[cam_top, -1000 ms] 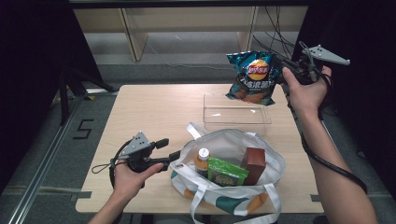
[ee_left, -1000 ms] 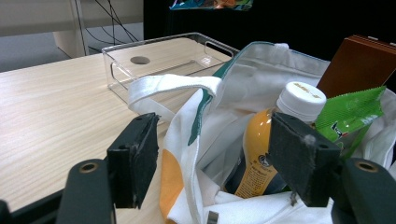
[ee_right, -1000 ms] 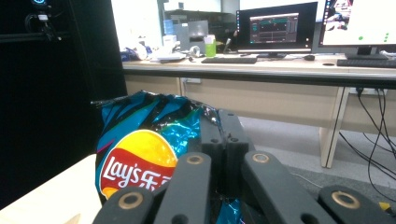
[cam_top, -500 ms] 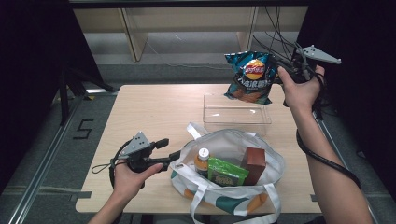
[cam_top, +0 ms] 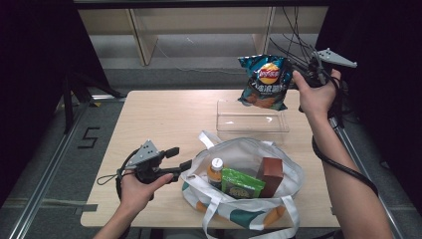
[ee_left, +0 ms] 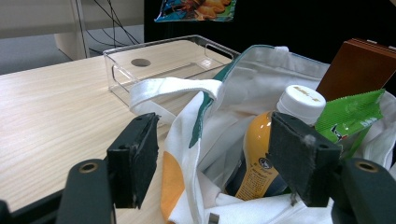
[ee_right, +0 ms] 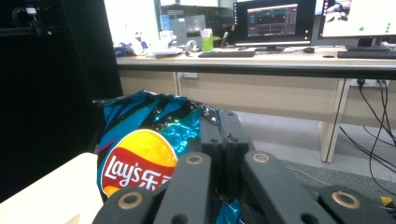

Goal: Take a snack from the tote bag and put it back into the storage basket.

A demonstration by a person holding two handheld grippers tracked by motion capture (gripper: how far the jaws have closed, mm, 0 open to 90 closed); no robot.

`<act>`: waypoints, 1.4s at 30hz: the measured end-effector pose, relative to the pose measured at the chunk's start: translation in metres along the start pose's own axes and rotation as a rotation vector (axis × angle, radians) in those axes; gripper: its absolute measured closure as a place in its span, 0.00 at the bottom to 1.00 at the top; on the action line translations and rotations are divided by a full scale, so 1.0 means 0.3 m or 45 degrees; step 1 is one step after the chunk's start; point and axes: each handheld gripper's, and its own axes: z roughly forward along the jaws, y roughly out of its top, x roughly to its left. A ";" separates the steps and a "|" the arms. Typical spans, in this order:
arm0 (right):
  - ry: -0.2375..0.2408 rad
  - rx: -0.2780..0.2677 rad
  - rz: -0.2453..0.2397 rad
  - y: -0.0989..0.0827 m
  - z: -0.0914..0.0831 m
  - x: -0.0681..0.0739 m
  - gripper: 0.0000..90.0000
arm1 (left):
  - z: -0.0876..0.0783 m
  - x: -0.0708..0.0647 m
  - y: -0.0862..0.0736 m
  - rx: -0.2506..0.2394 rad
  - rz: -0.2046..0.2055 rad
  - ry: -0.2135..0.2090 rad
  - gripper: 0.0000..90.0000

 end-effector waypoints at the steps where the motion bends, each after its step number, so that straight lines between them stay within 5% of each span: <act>1: -0.001 -0.002 0.006 -0.002 0.002 0.001 1.00 | 0.000 0.000 0.000 0.003 0.003 0.001 0.36; 42: -0.034 0.059 0.031 -0.069 0.097 -0.049 1.00 | 0.005 0.003 -0.005 0.007 0.013 -0.009 0.36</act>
